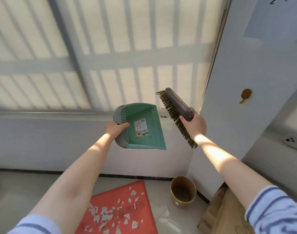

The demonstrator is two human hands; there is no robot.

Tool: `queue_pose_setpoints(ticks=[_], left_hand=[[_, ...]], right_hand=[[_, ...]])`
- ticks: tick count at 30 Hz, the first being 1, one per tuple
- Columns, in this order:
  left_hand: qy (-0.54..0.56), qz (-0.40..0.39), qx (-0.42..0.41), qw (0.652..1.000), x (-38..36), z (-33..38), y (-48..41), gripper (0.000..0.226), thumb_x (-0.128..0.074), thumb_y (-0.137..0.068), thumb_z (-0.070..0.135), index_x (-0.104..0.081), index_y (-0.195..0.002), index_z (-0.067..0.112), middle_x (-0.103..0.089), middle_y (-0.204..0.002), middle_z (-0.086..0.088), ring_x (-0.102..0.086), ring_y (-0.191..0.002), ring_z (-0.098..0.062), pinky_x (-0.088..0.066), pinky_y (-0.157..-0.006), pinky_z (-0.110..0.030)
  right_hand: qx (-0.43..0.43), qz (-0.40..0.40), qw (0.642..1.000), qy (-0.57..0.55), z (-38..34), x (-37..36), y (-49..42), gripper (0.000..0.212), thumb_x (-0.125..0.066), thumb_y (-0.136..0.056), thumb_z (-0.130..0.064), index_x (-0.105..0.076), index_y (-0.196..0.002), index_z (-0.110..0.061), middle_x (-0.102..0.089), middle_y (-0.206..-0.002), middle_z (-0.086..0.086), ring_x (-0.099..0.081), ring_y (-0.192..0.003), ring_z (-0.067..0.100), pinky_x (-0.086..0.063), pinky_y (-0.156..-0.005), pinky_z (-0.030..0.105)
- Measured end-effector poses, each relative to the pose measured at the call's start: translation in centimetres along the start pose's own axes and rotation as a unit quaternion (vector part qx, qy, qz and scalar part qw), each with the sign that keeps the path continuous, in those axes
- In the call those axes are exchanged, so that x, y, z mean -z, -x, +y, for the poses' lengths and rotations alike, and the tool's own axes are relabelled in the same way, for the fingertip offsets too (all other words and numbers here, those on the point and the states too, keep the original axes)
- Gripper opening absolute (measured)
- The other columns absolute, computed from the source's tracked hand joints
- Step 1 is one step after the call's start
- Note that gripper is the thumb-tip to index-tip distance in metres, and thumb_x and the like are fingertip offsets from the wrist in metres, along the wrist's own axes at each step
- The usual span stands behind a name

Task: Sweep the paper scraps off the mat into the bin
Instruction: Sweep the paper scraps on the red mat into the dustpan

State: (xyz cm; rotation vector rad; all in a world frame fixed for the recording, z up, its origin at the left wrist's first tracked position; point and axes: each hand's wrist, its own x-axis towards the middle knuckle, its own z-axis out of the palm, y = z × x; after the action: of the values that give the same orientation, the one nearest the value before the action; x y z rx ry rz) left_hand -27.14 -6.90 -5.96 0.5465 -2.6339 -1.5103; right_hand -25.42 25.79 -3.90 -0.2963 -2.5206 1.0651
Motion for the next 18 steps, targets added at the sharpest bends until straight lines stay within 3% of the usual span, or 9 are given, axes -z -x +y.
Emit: queue_pose_setpoints(ticks=[5,9,12,16,18], left_hand=[[0.003,0.069,0.05,0.996,5.0,-4.2,6.9,0.031,-0.081,-0.071,0.04,-0.065,-0.082,0.015,-0.069,-0.086,-0.004,-0.066,-0.077,-0.02,-0.052,-0.061,-0.026],[-0.047,0.123,0.099,0.986,8.7,-7.7,12.5,0.067,-0.077,-0.066,0.059,-0.064,-0.1,0.003,-0.067,-0.097,-0.012,-0.065,-0.095,-0.029,-0.046,-0.067,-0.03],[-0.048,0.16,0.127,0.978,11.3,-9.5,16.7,0.054,-0.081,-0.072,0.047,-0.055,-0.09,0.003,-0.057,-0.087,-0.008,-0.058,-0.089,-0.026,-0.041,-0.062,-0.031],[-0.063,0.187,0.16,0.967,15.1,-11.8,21.7,0.067,-0.077,-0.076,0.048,-0.051,-0.116,0.0,-0.051,-0.104,-0.01,-0.054,-0.099,-0.029,-0.038,-0.069,-0.033],[-0.073,0.196,0.176,0.962,17.1,-13.3,23.5,0.063,-0.076,-0.073,0.053,-0.05,-0.105,0.007,-0.053,-0.101,-0.009,-0.053,-0.089,-0.028,-0.04,-0.068,-0.033]], right_hand=[[-0.03,-0.076,0.997,-0.018,-2.7,-1.6,5.3,0.049,-0.065,-0.083,-0.053,-0.059,-0.118,-0.019,-0.069,-0.106,0.004,-0.066,-0.092,0.029,-0.054,-0.077,0.033],[-0.009,-0.124,0.991,-0.04,-3.7,-2.5,10.5,0.046,-0.064,-0.084,-0.051,-0.059,-0.115,-0.017,-0.068,-0.104,0.005,-0.065,-0.095,0.028,-0.045,-0.072,0.026],[0.01,-0.141,0.988,-0.063,-5.1,-2.9,14.3,0.045,-0.064,-0.084,-0.051,-0.059,-0.117,-0.02,-0.068,-0.105,0.004,-0.065,-0.097,0.027,-0.047,-0.077,0.028],[0.018,-0.166,0.983,-0.075,-7.6,-4.1,18.7,0.046,-0.065,-0.082,-0.05,-0.06,-0.117,-0.02,-0.069,-0.106,0.006,-0.064,-0.101,0.029,-0.046,-0.08,0.031],[0.027,-0.181,0.981,-0.066,-8.9,-5.0,21.0,0.048,-0.065,-0.082,-0.053,-0.06,-0.116,-0.021,-0.069,-0.105,0.006,-0.064,-0.099,0.03,-0.049,-0.082,0.033]])
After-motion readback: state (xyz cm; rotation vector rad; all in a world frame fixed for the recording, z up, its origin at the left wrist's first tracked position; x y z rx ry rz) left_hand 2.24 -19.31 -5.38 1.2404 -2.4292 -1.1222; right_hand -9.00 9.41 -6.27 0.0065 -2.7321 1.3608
